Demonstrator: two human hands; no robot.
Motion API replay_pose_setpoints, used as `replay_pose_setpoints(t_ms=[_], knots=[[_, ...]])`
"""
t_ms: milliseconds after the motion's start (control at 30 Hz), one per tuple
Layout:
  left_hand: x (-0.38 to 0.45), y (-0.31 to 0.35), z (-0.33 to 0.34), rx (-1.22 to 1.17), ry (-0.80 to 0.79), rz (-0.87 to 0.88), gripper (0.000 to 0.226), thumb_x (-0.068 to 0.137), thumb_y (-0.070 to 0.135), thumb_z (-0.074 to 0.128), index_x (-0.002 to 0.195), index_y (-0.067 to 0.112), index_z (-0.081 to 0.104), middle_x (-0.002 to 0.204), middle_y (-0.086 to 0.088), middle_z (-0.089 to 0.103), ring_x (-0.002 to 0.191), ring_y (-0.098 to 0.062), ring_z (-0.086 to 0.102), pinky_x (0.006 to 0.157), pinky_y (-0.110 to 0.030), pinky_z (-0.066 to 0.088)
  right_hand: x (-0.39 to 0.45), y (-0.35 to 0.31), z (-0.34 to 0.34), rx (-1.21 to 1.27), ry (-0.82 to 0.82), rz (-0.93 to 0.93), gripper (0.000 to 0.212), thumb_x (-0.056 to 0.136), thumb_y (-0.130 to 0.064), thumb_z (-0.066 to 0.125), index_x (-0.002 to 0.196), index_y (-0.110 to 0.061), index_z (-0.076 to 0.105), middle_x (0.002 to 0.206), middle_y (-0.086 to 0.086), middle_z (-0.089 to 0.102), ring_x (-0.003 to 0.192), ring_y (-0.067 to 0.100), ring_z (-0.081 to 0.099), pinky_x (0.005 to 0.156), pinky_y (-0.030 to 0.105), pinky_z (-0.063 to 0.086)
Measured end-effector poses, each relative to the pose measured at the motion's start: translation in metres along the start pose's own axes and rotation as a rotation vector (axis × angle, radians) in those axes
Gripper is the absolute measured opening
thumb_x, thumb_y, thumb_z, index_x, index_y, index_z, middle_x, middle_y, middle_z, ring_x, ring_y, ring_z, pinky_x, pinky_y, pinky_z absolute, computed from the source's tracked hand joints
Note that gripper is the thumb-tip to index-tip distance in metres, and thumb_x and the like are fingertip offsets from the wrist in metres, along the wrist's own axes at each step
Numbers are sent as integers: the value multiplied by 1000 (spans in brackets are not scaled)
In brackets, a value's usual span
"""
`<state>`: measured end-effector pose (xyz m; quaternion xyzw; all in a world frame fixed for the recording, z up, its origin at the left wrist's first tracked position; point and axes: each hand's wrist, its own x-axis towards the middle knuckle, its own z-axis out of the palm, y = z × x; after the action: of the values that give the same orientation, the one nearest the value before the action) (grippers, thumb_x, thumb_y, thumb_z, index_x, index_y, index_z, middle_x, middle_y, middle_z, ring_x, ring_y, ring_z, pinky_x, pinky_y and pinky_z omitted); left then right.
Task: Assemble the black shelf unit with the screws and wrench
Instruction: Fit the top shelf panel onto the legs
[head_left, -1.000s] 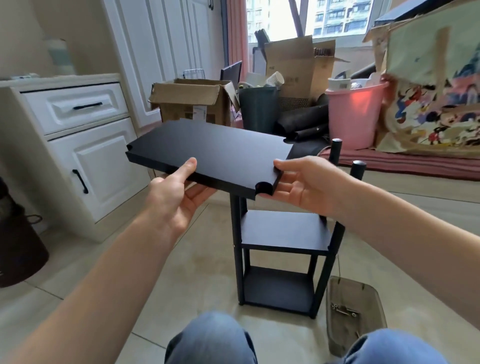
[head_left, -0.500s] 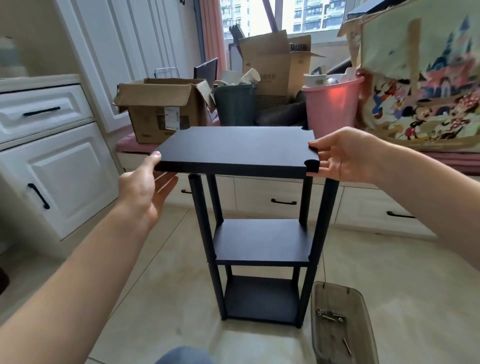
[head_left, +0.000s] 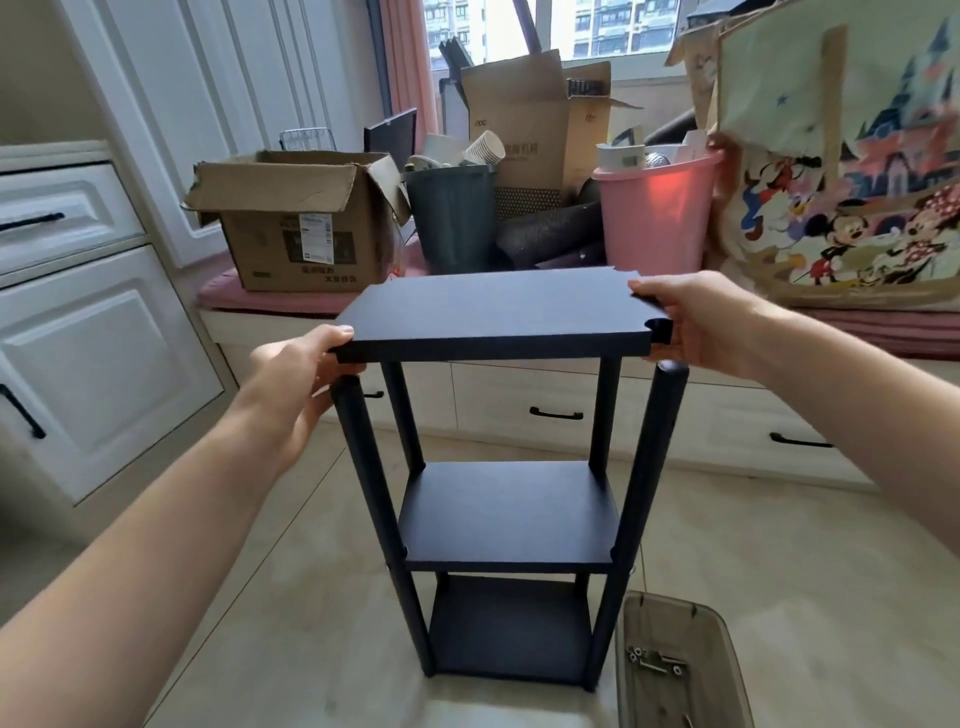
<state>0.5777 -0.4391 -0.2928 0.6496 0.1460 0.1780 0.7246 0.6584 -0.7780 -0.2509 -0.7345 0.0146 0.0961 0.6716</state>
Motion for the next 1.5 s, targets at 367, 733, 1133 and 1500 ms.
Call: replay_pose_setpoints(t_ms=[367, 733, 1133, 1500], knots=[[-12, -16, 4, -93, -3, 58, 43, 91, 23, 65, 124, -3, 56, 89, -9, 66, 69, -18, 68, 70, -31, 57, 6, 16, 0, 120, -73, 50, 25, 97, -20, 55, 117, -5, 57, 80, 8, 60, 54, 15, 61, 41, 19, 48], [-12, -11, 0, -179, -125, -13, 44, 91, 21, 59, 129, -2, 55, 82, -6, 62, 65, -17, 62, 68, -28, 55, 10, 16, 2, 83, -84, 72, 21, 97, -21, 55, 113, -8, 58, 80, 6, 62, 56, 12, 63, 43, 20, 51], [-10, -13, -1, -193, -173, -44, 52, 95, 22, 57, 141, -1, 47, 78, -2, 62, 64, -16, 60, 70, -29, 53, 21, 18, 2, 51, -144, 87, 17, 97, -23, 55, 109, -12, 59, 80, 4, 64, 56, 13, 64, 46, 22, 52], [4, -5, -8, -198, -267, -195, 45, 89, 36, 69, 125, 12, 59, 88, -4, 69, 68, -17, 67, 66, -30, 58, 23, 21, 1, 64, -124, 123, 21, 99, -19, 52, 117, -8, 57, 83, 6, 62, 49, 11, 64, 39, 21, 50]])
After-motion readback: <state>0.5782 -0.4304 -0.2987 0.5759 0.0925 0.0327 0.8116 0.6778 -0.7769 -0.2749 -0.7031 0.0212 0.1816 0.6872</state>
